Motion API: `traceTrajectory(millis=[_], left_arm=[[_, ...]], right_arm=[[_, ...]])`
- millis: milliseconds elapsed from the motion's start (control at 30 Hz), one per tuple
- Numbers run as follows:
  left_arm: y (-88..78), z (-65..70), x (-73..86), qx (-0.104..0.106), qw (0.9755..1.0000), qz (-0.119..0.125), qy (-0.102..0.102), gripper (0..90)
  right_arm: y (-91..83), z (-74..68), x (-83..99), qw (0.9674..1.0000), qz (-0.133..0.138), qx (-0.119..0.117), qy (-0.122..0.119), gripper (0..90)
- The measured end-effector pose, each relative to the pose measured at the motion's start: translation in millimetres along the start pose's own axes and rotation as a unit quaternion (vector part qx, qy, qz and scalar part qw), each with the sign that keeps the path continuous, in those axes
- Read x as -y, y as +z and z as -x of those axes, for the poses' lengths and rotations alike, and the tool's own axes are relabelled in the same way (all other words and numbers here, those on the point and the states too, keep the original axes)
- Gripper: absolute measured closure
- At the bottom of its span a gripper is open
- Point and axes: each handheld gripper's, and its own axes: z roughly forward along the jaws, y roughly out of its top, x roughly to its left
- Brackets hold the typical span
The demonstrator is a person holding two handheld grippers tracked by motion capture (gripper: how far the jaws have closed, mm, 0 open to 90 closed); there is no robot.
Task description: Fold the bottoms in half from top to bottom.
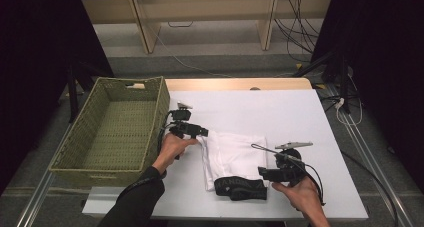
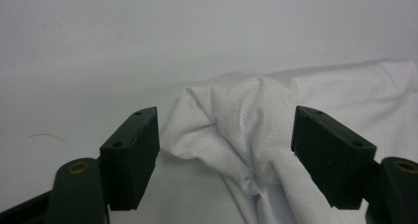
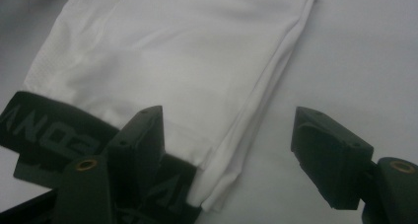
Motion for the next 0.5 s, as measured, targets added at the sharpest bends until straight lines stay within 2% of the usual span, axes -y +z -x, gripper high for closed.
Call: traceTrajectory(millis=[100,500], left_arm=[[3.4,-0.1,-1.4,-0.004,1.0,-0.007,0.005,24.2],[9.0,1.8,-7.0,-0.011,0.9993,-0.028,0.021,21.0]], right_arm=[[1.5,-3.8,7.0,0.9999,-0.013,-0.003,-0.003,28.9],[2.6,-15.7,15.7,0.9996,-0.024,-0.01,-0.015,27.9]])
